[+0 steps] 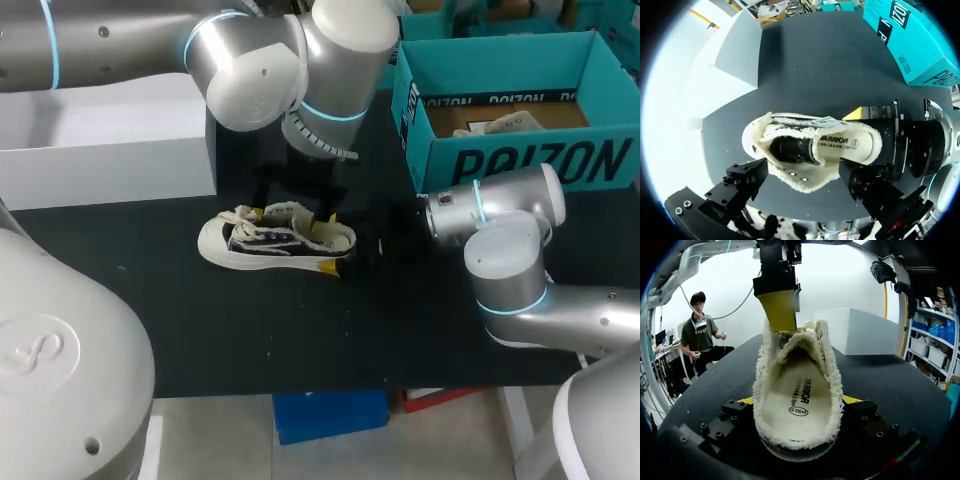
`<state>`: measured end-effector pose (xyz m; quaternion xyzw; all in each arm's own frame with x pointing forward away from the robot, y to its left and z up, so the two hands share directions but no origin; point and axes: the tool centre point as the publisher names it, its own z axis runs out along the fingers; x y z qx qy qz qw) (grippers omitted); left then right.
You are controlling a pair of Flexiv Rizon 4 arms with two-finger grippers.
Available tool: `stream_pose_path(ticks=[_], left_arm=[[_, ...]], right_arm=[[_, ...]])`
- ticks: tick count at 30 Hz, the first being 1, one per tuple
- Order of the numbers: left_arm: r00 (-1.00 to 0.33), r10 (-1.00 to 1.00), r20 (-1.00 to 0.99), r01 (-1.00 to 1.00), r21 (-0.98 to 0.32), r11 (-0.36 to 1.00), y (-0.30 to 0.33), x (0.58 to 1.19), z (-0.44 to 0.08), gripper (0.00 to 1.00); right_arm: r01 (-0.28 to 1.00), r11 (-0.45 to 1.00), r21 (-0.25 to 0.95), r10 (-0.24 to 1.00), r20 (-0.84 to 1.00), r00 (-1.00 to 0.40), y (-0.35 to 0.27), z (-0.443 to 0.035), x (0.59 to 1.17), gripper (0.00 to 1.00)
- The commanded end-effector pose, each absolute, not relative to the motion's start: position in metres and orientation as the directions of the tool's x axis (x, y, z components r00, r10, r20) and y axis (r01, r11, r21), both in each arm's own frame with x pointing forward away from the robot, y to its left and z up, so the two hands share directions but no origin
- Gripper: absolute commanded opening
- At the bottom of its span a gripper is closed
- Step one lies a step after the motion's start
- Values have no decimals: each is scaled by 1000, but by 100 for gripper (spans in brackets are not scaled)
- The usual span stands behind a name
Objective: Take the shoe out of the shoebox, open the shoe tongue, remove and reinsert the insole, then place the shoe into the shoebox
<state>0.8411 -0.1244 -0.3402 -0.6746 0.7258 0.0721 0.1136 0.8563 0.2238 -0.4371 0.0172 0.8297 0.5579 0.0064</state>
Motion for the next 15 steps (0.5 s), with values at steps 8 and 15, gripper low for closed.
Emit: stream_pose_path(ticks=[8, 15], left_arm=[[-74, -946, -316, -996, -26, 87, -129, 849, -363, 73], [-75, -938, -338, -996, -15, 85, -124, 850, -371, 69]], right_arm=[[23, 377, 926, 35, 11, -999, 228, -445, 856, 0], [23, 377, 926, 35, 11, -999, 228, -445, 856, 0]])
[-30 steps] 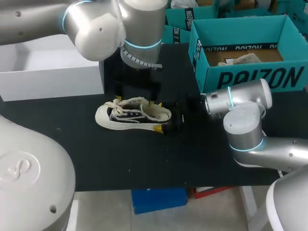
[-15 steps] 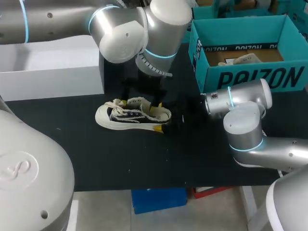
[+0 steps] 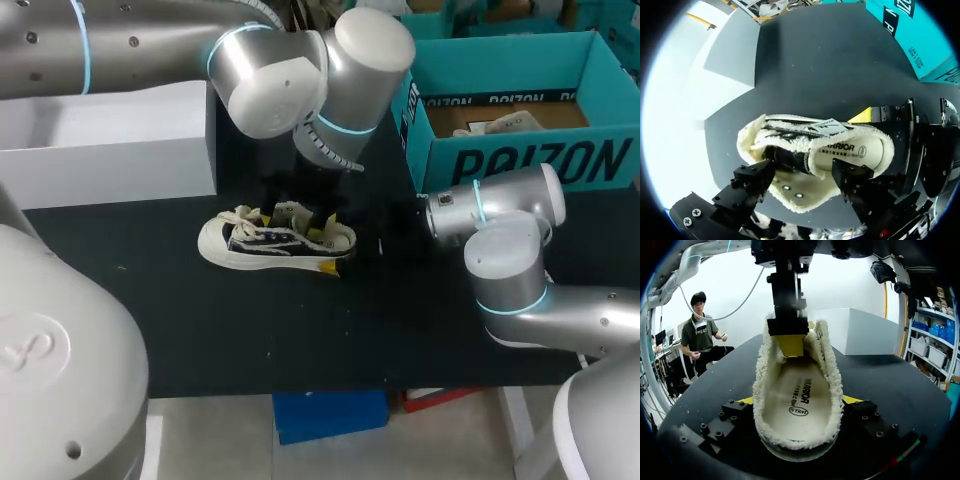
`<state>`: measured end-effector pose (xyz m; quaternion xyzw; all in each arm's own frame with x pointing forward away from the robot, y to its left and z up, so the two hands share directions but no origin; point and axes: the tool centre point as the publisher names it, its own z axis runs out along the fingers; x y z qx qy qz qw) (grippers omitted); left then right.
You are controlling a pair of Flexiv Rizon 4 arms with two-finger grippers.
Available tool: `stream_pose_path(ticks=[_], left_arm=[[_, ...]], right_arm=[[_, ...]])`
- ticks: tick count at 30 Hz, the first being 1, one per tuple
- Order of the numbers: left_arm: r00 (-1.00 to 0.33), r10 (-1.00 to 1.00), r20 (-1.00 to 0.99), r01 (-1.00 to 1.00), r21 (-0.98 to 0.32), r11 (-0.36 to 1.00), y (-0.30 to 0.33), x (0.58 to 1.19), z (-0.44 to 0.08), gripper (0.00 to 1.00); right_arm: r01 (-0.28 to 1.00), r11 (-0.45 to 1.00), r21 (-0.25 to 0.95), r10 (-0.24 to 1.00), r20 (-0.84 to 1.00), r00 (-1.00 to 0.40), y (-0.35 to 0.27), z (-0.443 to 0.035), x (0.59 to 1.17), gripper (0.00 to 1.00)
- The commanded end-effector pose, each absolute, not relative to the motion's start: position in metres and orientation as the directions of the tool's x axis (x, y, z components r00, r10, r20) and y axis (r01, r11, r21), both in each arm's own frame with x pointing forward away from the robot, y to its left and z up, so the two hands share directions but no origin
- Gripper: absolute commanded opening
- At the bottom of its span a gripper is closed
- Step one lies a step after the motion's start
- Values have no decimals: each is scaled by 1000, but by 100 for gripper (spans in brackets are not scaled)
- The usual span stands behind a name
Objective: Take the shoe out of the shoebox, open the shoe tongue, remove and reinsert the insole, then place the shoe into the shoebox
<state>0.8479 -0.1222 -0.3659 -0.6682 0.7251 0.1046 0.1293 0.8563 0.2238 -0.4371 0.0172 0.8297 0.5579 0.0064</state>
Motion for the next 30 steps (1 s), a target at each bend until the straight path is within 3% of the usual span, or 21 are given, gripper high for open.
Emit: stream_pose_path(ticks=[1, 2, 4, 5, 30], left_arm=[[-75, -938, -339, -996, -14, 85, -124, 850, -372, 65], [-76, -937, -341, -996, -13, 85, -123, 850, -373, 37], [-76, -936, -342, -996, -11, 85, -123, 850, -373, 9], [-77, -936, -342, -996, -11, 86, -123, 850, -373, 0], [-105, -979, -176, -991, -68, 118, -96, 845, -329, 0]], right_arm=[[23, 377, 926, 35, 11, -999, 228, -445, 856, 0], [23, 377, 926, 35, 11, -999, 228, -445, 856, 0], [23, 377, 926, 35, 11, -999, 228, -445, 856, 0], [23, 377, 926, 35, 11, -999, 228, -445, 856, 0], [23, 377, 926, 35, 11, -999, 228, -445, 856, 0]])
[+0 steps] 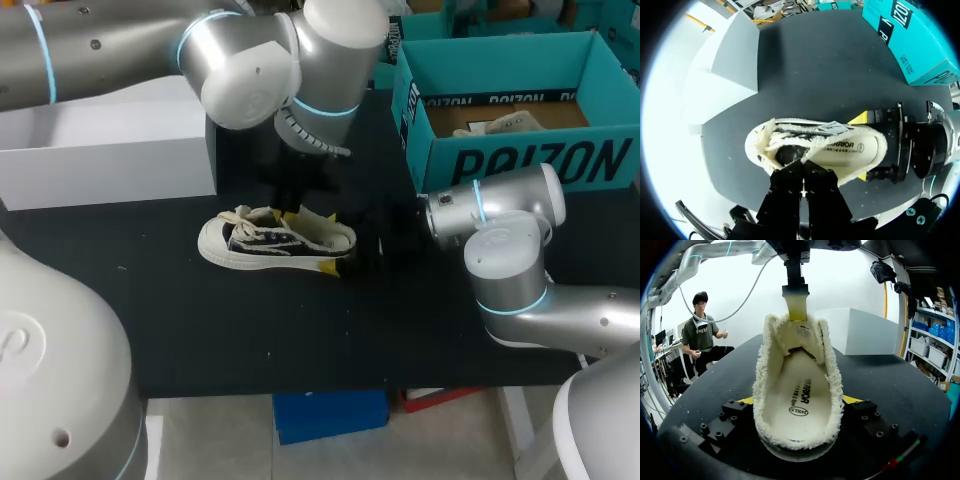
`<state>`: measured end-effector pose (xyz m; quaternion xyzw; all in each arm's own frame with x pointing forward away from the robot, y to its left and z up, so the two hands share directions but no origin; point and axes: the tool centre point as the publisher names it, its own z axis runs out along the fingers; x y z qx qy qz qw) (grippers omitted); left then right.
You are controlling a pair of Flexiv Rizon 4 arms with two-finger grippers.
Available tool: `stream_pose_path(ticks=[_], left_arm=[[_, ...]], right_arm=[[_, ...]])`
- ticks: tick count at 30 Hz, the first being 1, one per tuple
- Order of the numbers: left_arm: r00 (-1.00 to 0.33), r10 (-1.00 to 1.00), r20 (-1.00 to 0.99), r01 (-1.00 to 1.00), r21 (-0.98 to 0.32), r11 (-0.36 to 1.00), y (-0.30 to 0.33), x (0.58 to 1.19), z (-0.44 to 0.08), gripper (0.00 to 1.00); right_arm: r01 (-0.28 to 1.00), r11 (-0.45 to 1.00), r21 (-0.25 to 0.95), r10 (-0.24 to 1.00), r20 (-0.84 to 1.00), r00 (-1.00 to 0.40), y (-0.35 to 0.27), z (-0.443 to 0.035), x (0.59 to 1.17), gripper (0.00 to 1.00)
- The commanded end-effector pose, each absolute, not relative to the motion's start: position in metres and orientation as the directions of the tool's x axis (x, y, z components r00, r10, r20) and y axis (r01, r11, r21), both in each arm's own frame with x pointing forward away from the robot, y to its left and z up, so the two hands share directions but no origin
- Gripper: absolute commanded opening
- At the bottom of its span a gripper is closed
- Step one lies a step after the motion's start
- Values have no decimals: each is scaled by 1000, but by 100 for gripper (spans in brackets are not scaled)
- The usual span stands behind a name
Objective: Take the shoe out of the shoebox, open the shoe tongue, remove and reinsert the insole, then place the shoe into the shoebox
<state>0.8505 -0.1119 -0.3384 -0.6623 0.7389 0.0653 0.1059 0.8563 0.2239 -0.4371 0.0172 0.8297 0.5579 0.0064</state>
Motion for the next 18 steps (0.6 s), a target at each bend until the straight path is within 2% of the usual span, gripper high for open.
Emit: stream_pose_path(ticks=[1, 18], left_arm=[[-100, -981, -169, -991, -74, 114, -94, 845, -328, 0], [-29, -997, -69, -988, -149, 39, -56, 850, -317, 0]], right_arm=[[23, 377, 926, 35, 11, -999, 228, -445, 856, 0], [23, 377, 926, 35, 11, -999, 228, -445, 856, 0]])
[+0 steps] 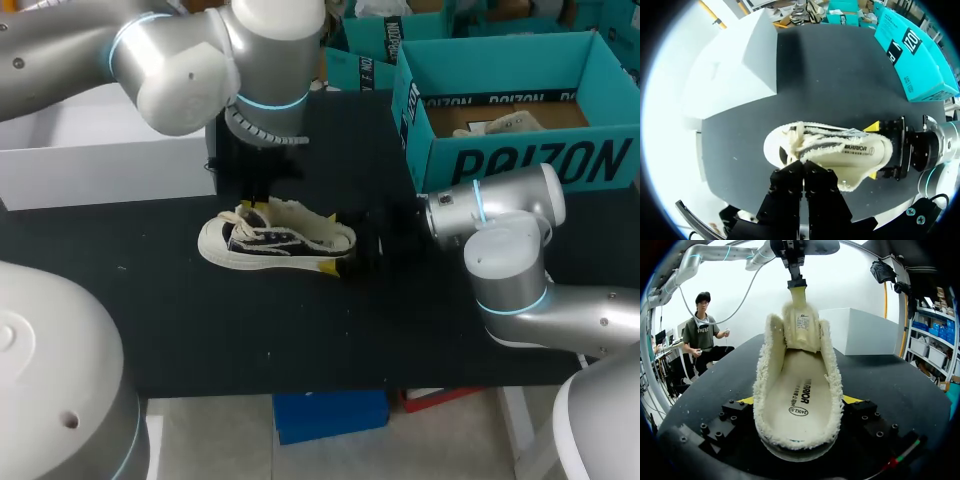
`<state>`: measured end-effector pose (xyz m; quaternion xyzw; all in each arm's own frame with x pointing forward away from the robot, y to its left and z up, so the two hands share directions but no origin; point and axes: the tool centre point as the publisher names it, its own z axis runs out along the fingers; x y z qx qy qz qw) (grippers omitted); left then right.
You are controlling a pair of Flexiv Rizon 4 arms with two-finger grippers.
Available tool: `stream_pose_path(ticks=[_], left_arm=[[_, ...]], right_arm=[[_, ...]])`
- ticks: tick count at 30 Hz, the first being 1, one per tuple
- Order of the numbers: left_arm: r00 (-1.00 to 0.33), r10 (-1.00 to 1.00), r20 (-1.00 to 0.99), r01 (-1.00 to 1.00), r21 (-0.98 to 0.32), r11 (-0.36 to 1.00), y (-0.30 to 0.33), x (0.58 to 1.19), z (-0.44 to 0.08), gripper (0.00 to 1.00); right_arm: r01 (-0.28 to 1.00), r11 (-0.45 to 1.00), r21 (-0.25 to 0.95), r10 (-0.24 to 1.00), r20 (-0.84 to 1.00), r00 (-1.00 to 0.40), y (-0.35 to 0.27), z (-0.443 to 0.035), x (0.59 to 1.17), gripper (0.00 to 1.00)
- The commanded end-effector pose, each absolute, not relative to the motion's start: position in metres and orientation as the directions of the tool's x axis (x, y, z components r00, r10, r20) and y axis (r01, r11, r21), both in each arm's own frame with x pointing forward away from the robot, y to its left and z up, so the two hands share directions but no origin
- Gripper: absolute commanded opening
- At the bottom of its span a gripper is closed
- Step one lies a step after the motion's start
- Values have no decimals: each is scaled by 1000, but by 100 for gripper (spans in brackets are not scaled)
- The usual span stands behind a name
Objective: Take the shoe out of the shoebox, open the shoe tongue, remove and reinsert the insole, then place the shoe into the shoebox
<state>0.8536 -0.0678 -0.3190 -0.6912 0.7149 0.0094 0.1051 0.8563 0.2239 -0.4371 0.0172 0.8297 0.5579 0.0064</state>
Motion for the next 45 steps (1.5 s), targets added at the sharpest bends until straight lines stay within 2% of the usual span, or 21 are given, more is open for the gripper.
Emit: stream_pose_path(ticks=[1, 13, 28, 45], left_arm=[[-24, -998, -64, -988, -152, 33, -55, 851, -316, 0], [32, -999, 3, -979, -199, -32, -42, 855, -306, 0], [40, -999, 19, -972, -232, -43, -41, 863, -290, 0], [81, -997, 6, -973, -216, -80, -20, 852, -304, 0]], right_arm=[[23, 377, 926, 35, 11, -999, 228, -445, 856, 0], [23, 377, 926, 35, 11, -999, 228, -445, 856, 0], [23, 377, 926, 35, 11, -999, 228, -445, 856, 0], [23, 377, 926, 35, 11, -999, 228, -445, 856, 0]])
